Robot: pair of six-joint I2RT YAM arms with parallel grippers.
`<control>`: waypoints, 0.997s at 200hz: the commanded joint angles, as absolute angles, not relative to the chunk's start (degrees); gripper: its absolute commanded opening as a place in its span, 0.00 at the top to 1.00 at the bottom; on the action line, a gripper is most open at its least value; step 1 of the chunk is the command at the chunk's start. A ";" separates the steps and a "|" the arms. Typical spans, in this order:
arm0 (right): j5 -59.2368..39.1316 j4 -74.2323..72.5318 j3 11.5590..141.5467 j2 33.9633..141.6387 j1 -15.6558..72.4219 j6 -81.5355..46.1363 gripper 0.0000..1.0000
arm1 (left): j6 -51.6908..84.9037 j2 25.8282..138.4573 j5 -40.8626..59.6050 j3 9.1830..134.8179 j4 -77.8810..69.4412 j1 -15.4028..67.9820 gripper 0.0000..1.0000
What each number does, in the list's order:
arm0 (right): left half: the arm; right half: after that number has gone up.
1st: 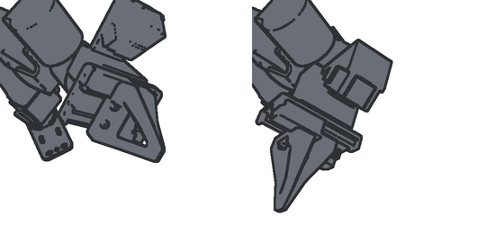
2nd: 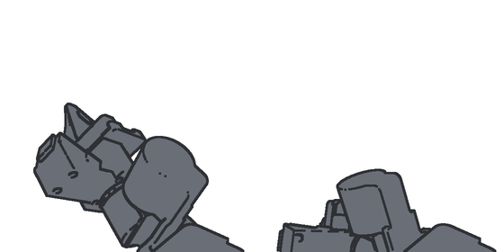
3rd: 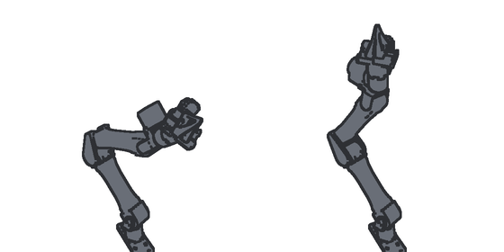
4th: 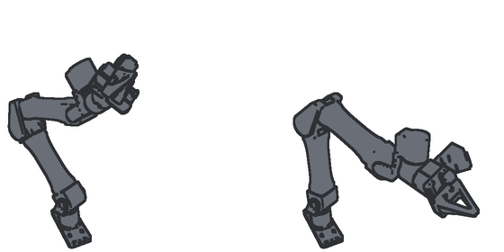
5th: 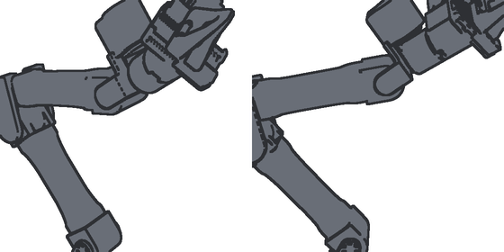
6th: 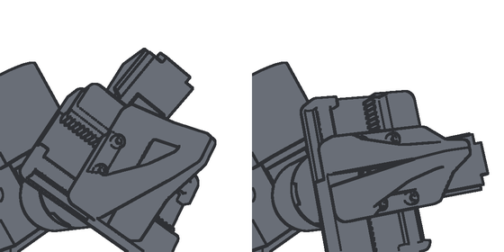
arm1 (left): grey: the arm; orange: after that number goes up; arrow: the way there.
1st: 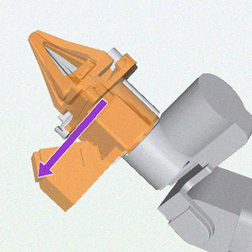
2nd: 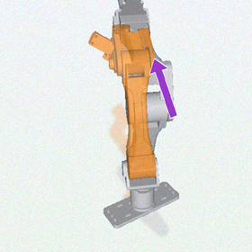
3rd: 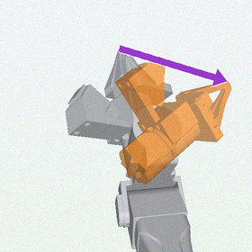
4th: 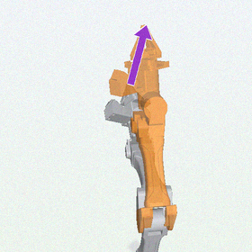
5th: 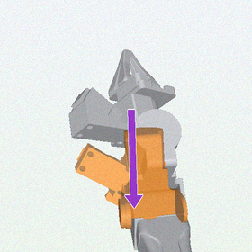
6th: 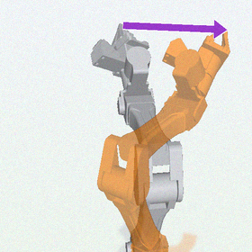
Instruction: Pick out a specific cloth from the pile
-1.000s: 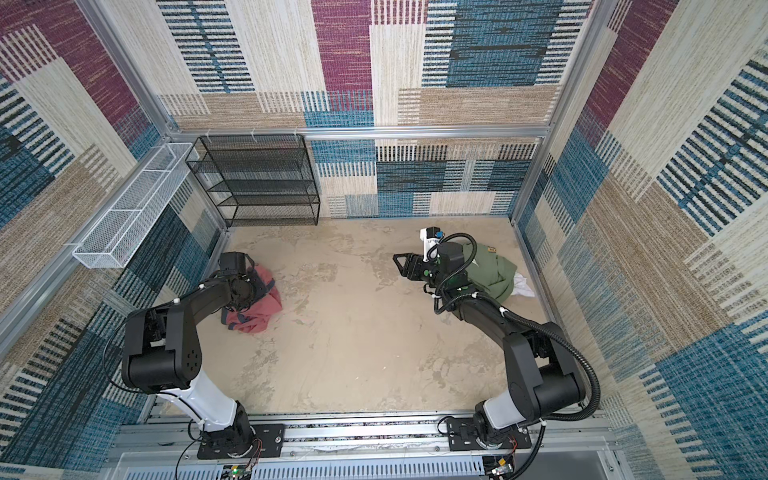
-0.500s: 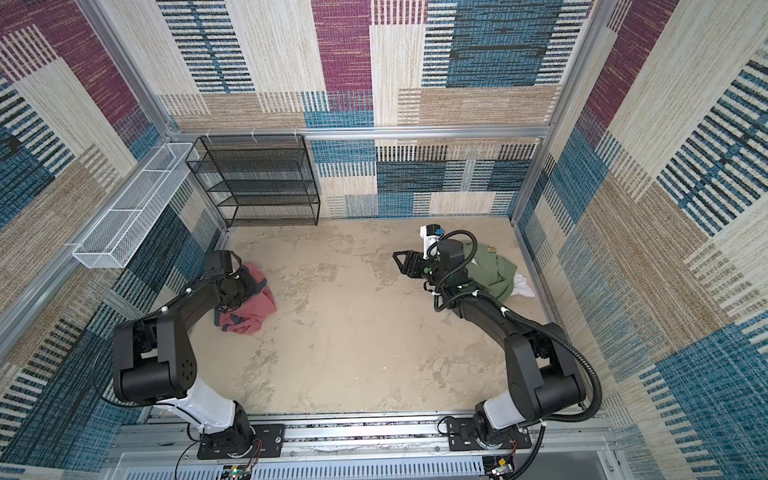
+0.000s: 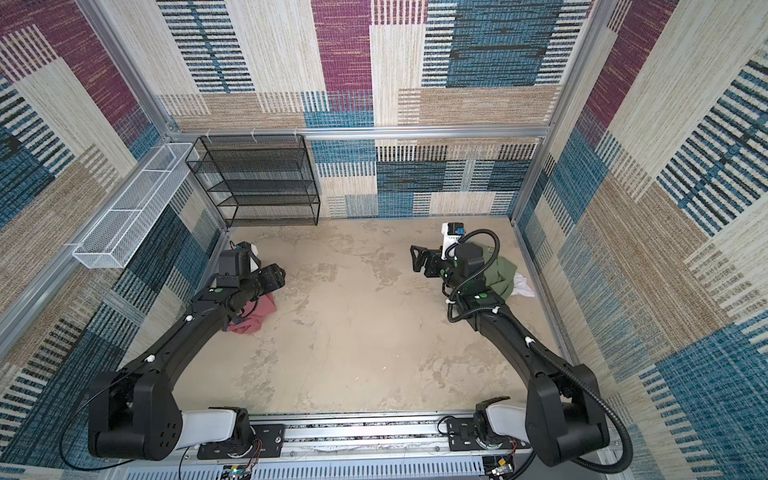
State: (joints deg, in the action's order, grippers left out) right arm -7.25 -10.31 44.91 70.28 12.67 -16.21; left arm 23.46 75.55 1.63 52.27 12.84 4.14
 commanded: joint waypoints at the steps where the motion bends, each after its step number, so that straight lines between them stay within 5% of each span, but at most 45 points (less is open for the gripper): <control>1: 1.77 -14.54 40.63 66.63 10.46 -11.54 0.00 | 19.55 74.40 -1.72 51.60 11.72 4.34 0.31; 70: 20.92 -40.40 17.35 61.88 5.20 -4.67 0.00 | 10.17 74.26 -17.17 43.03 2.41 4.31 0.30; 134: 18.61 -65.86 7.43 72.91 4.92 -2.34 0.00 | 1.09 77.38 -18.28 27.89 -27.47 4.31 0.29; 199: 18.72 -71.49 9.45 78.83 4.83 0.17 0.00 | -1.41 80.80 -15.13 21.05 -47.22 3.81 0.27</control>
State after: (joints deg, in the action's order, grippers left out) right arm 18.44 -65.21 9.04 77.54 4.84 -1.34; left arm 1.06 79.90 -17.37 21.93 -37.04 4.03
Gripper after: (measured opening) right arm 0.999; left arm 0.726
